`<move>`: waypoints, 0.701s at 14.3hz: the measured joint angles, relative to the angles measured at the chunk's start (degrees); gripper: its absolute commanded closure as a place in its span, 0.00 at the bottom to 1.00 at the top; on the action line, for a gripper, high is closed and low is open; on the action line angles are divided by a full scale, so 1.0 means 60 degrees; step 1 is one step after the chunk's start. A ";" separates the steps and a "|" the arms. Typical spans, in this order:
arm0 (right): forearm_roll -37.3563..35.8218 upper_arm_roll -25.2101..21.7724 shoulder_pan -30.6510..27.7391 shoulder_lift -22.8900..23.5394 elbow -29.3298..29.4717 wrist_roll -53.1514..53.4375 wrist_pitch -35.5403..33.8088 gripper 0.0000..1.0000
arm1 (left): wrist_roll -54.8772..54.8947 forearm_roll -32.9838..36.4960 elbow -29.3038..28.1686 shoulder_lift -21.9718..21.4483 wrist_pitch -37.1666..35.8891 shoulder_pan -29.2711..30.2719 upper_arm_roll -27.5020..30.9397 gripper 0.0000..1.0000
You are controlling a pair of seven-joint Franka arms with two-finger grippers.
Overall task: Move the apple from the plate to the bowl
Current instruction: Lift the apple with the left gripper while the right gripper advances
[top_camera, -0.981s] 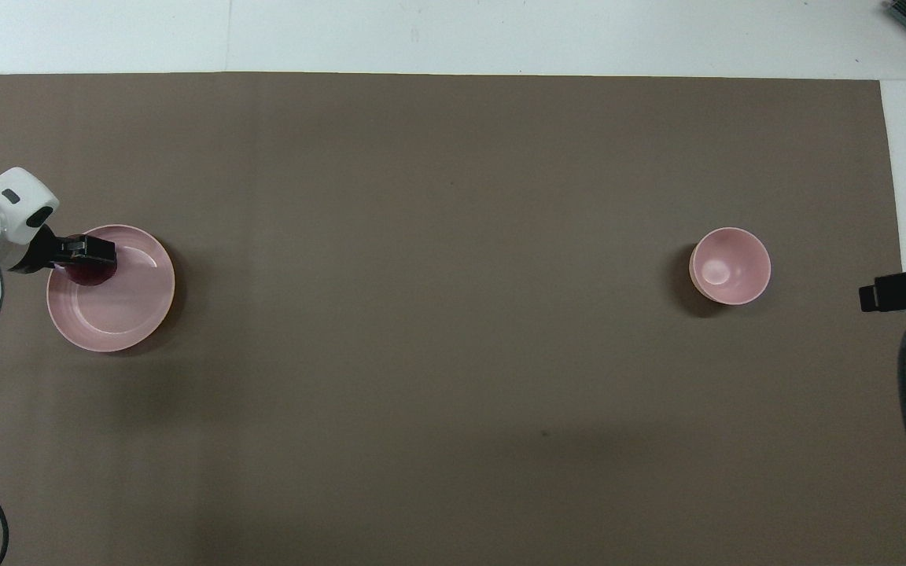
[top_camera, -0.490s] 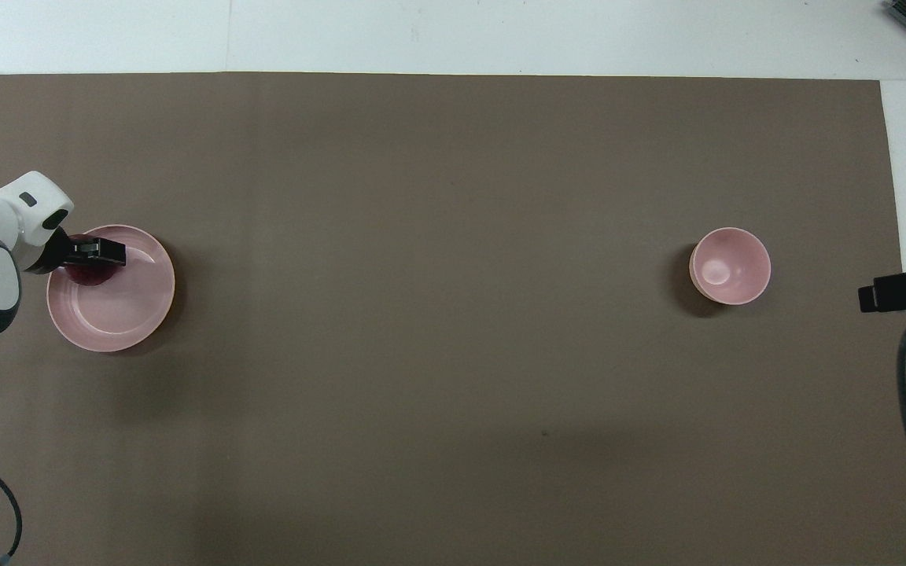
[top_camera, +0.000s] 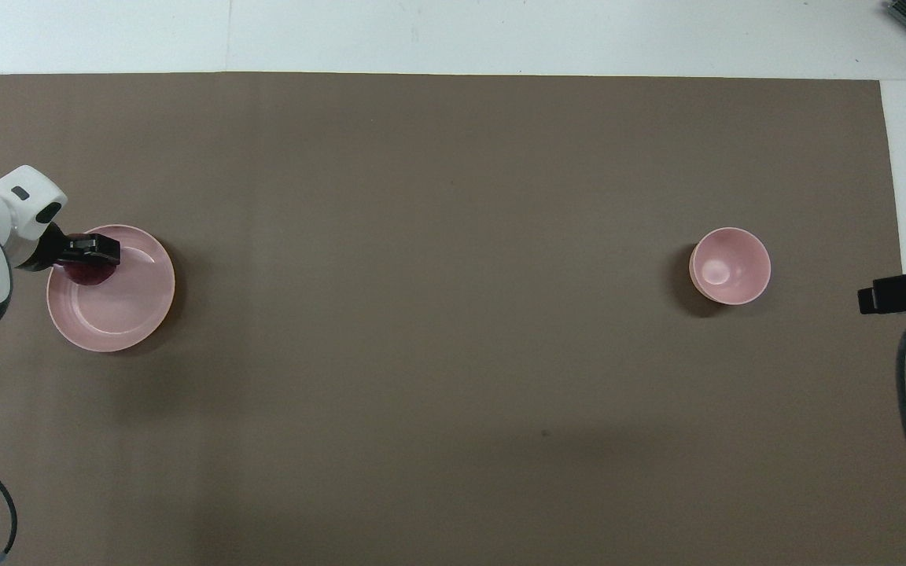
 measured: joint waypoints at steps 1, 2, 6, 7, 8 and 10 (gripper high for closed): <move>0.0161 -0.0008 -0.0033 -0.0001 -0.0045 0.0000 0.0000 0.00 | -0.0070 0.0000 0.0208 -0.0064 -0.0382 -0.0080 -0.0010 1.00; 0.0454 -0.0044 -0.0063 -0.0002 -0.0116 0.0000 0.0000 0.00 | -0.0239 0.0000 0.0400 -0.0140 -0.0768 -0.0187 -0.0023 1.00; 0.2010 -0.0137 -0.0311 0.0002 -0.0708 0.0000 0.0719 0.00 | -0.0849 0.0000 0.1055 -0.0262 -0.1854 -0.0537 -0.0060 1.00; 0.2335 -0.0130 -0.0298 0.0007 -0.0886 0.0000 0.1092 0.00 | -0.0958 -0.0001 0.1217 -0.0275 -0.2099 -0.0594 -0.0066 1.00; 0.2647 -0.0102 -0.0284 0.0012 -0.1046 0.0000 0.1422 0.00 | -0.1038 -0.0007 0.1392 -0.0314 -0.2407 -0.0636 -0.0092 1.00; 0.3276 -0.0056 -0.0260 0.0020 -0.1309 0.0000 0.1818 0.00 | -0.1338 -0.0069 0.1831 -0.0514 -0.3230 -0.0777 -0.0131 1.00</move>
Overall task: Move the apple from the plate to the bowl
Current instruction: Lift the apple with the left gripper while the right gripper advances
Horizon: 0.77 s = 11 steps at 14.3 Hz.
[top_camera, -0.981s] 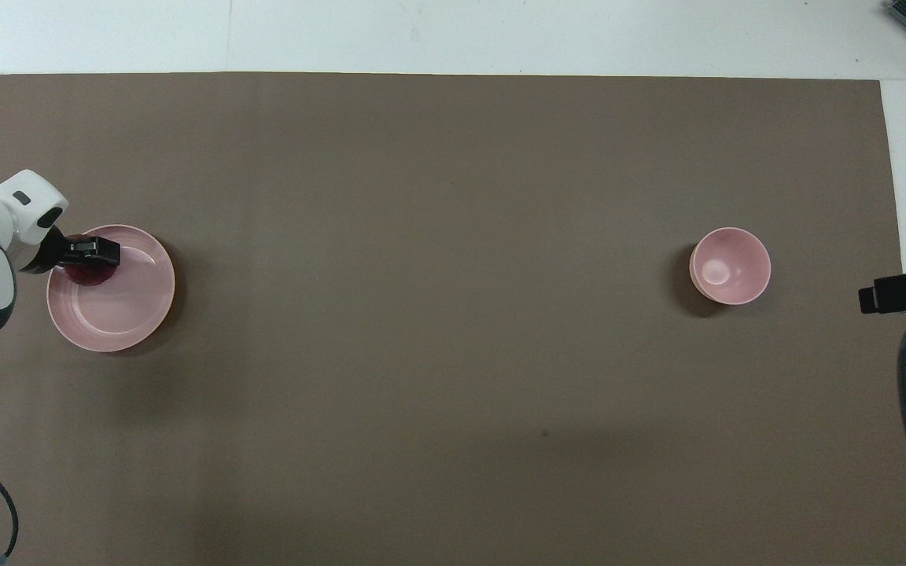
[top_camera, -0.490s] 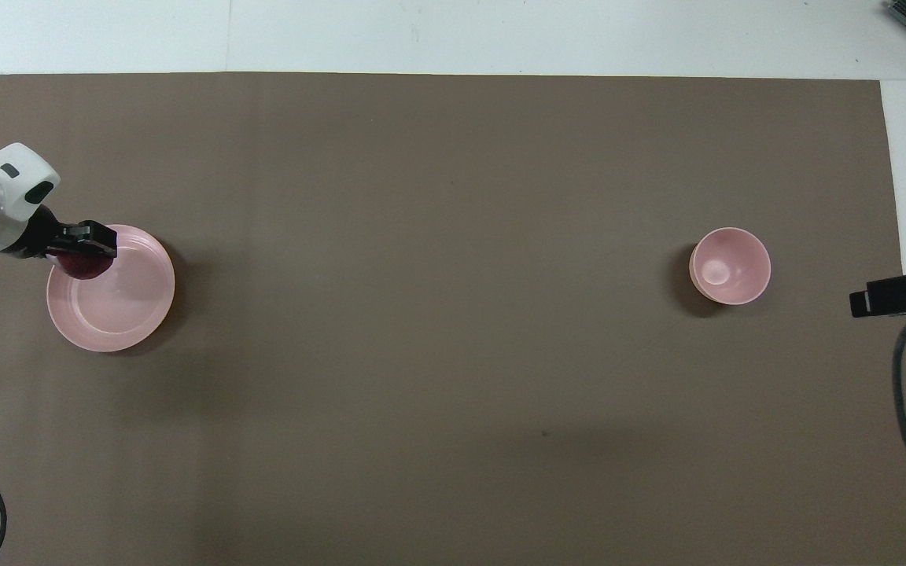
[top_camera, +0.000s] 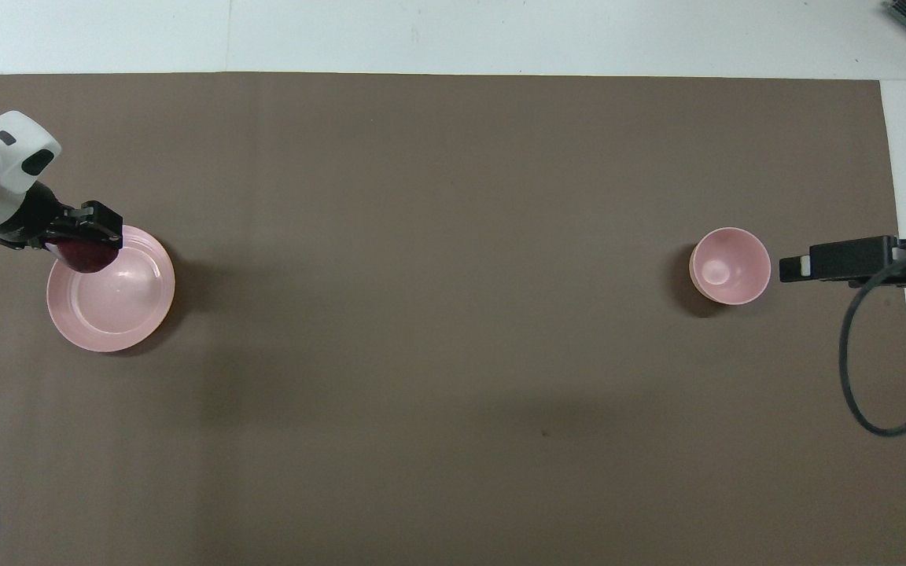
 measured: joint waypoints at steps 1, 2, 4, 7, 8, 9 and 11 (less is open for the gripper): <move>0.0372 0.0005 0.0000 0.0004 -0.0115 0.0000 0.0083 0.00 | -0.0232 -0.0111 0.0207 -0.0122 -0.0362 -0.0085 -0.0048 1.00; 0.0807 0.0005 -0.0003 0.0010 -0.0267 0.0000 0.0156 0.00 | -0.0494 -0.0248 0.0384 -0.0235 -0.0680 -0.0156 -0.0134 1.00; 0.1667 -0.0003 -0.0016 0.0036 -0.0719 -0.0211 0.0459 0.00 | -0.1080 -0.0441 0.0621 -0.0418 -0.1145 -0.0259 -0.0418 1.00; 0.2693 -0.0021 -0.0032 0.0269 -0.1369 -0.1764 0.0979 0.00 | -0.1859 -0.0882 0.0754 -0.0521 -0.1574 -0.0335 -0.1119 1.00; 0.3000 -0.0020 -0.0030 0.0381 -0.1481 -0.2159 0.1159 0.00 | -0.2033 -0.0986 0.0756 -0.0544 -0.1665 -0.0365 -0.1313 1.00; 0.3377 -0.0018 -0.0029 0.0490 -0.1553 -0.2453 0.1291 0.00 | -0.2222 -0.1044 0.0757 -0.0567 -0.1753 -0.0458 -0.1434 1.00; 0.3973 -0.0015 -0.0026 0.0625 -0.1660 -0.3004 0.1521 0.00 | -0.2562 -0.1080 0.0761 -0.0592 -0.1950 -0.0758 -0.1511 1.00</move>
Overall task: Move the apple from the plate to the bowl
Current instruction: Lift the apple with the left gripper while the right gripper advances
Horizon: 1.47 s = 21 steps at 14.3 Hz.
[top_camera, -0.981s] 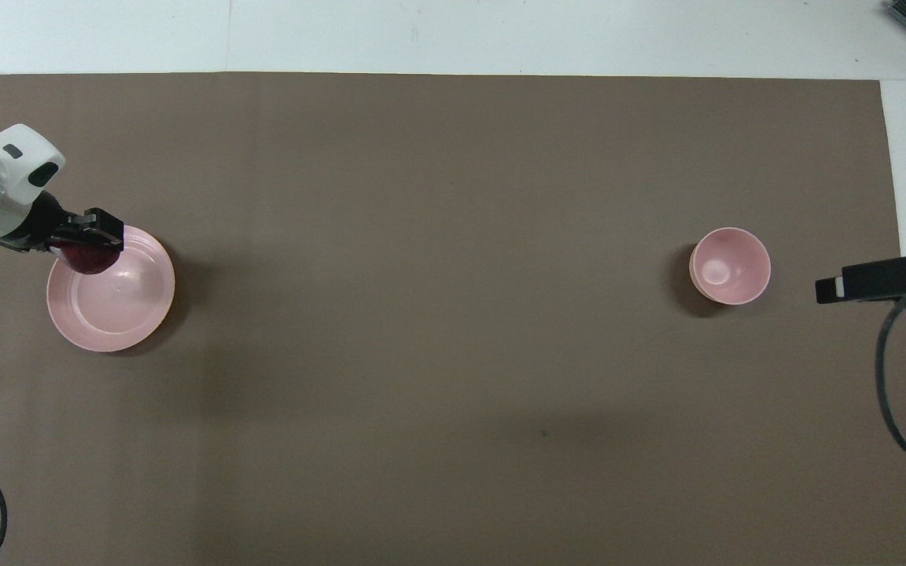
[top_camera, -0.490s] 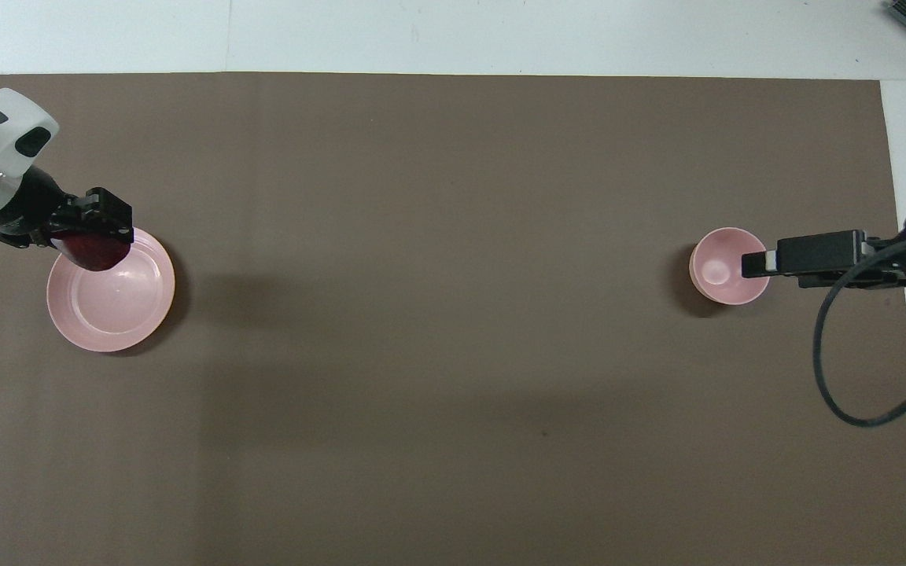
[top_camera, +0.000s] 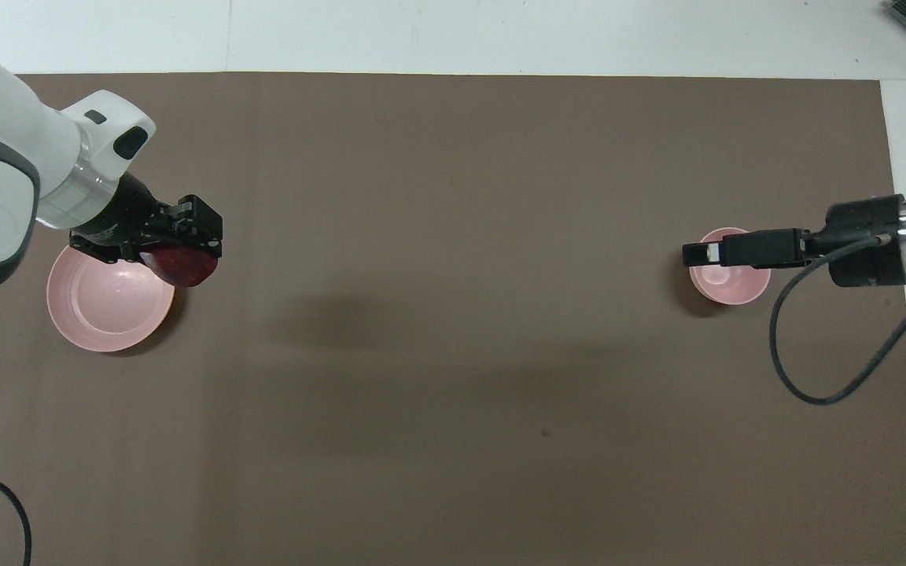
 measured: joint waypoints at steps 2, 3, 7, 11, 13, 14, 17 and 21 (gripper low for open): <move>0.0219 -0.0001 0.0000 0.0048 -0.0079 -0.0225 0.0069 0.00 | -0.0394 -0.0681 0.0010 -0.0008 -0.0371 -0.0093 -0.0074 1.00; 0.0283 -0.0001 0.0000 0.0058 -0.0103 -0.0250 0.0074 0.00 | -0.0748 -0.1533 0.0010 -0.0008 -0.0485 -0.0053 -0.0040 1.00; 0.0352 0.0002 0.0003 0.0061 -0.0140 -0.0265 0.0074 0.00 | -0.2081 -0.2917 0.0010 -0.0009 -0.0682 0.0372 0.0064 1.00; 0.0665 0.0030 0.0027 0.0060 -0.0167 -0.0604 0.0073 0.00 | -0.2960 -0.3617 -0.0002 -0.0009 -0.0740 0.0336 -0.0065 1.00; 0.0952 0.0053 0.0187 0.0059 -0.0246 -0.0971 0.0073 0.00 | -0.4328 -0.4098 -0.0003 -0.0009 -0.0741 0.0327 -0.0118 1.00; 0.1088 0.0057 0.0256 0.0058 -0.0277 -0.1003 0.0073 0.00 | -0.4954 -0.4259 -0.0003 -0.0009 -0.0740 0.0324 -0.0146 1.00; 0.1815 0.0069 0.0302 -0.0032 -0.0452 -0.1020 0.0074 0.00 | -0.5806 -0.4613 -0.0011 -0.0020 -0.0724 0.0117 -0.0405 1.00; 0.2226 0.0068 0.0310 -0.0308 -0.0816 -0.1030 0.0073 0.00 | -0.6035 -0.5311 -0.0117 -0.0033 -0.0573 -0.0567 -0.0488 1.00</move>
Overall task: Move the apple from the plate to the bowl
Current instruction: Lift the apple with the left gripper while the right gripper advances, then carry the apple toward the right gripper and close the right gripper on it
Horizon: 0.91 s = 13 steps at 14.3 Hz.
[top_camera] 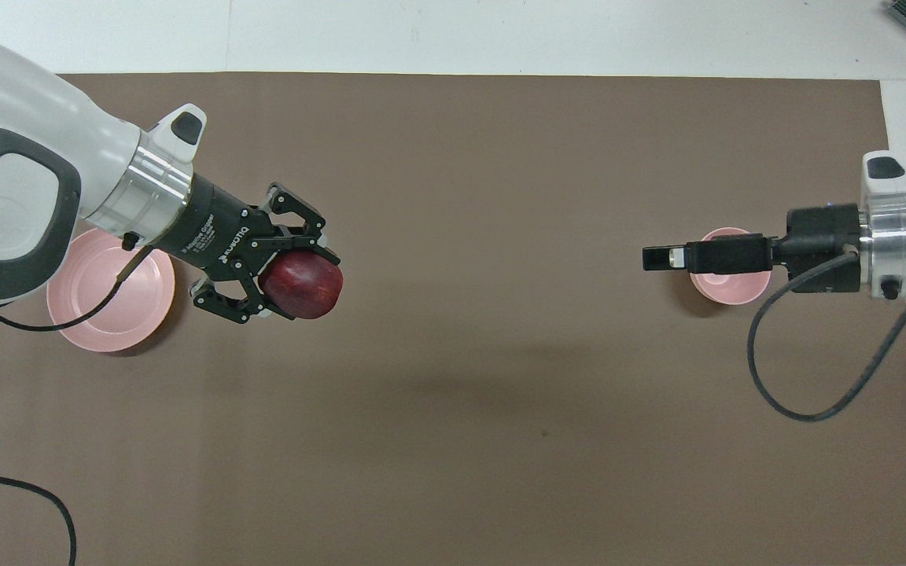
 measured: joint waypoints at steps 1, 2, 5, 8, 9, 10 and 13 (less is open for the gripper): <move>0.0016 0.0000 0.0011 -0.0042 -0.0057 0.0000 -0.0002 0.00 | -0.0001 -0.0282 -0.0088 -0.0001 0.0135 -0.0110 -0.0012 1.00; 0.0068 0.0001 0.0022 -0.0102 -0.0152 0.0000 -0.0004 0.00 | -0.0001 -0.0589 -0.0181 0.0002 0.0287 -0.0221 -0.0015 1.00; 0.0631 0.0001 0.0039 -0.0463 -0.0728 0.0000 -0.0009 0.00 | 0.0171 -0.1989 -0.0497 0.0050 0.0644 -0.0578 -0.0050 1.00; 0.0993 0.0008 0.0121 -0.0786 -0.1184 0.0378 -0.0046 0.00 | 0.0725 -0.3151 -0.0819 0.0235 0.1306 -0.1091 -0.0069 1.00; 0.1030 0.0007 0.0218 -0.0839 -0.1248 0.0687 -0.0052 0.00 | 0.0997 -0.3559 -0.0901 0.0381 0.1637 -0.1317 -0.0073 1.00; 0.1179 0.0012 0.0344 -0.0855 -0.1295 0.0943 -0.0052 0.00 | 0.1240 -0.3894 -0.0940 0.0523 0.1902 -0.1514 -0.0075 1.00; 0.1560 0.0018 0.0553 -0.0831 -0.1527 0.1121 -0.0045 0.00 | 0.1454 -0.5406 -0.1138 0.0791 0.2530 -0.1882 -0.0138 1.00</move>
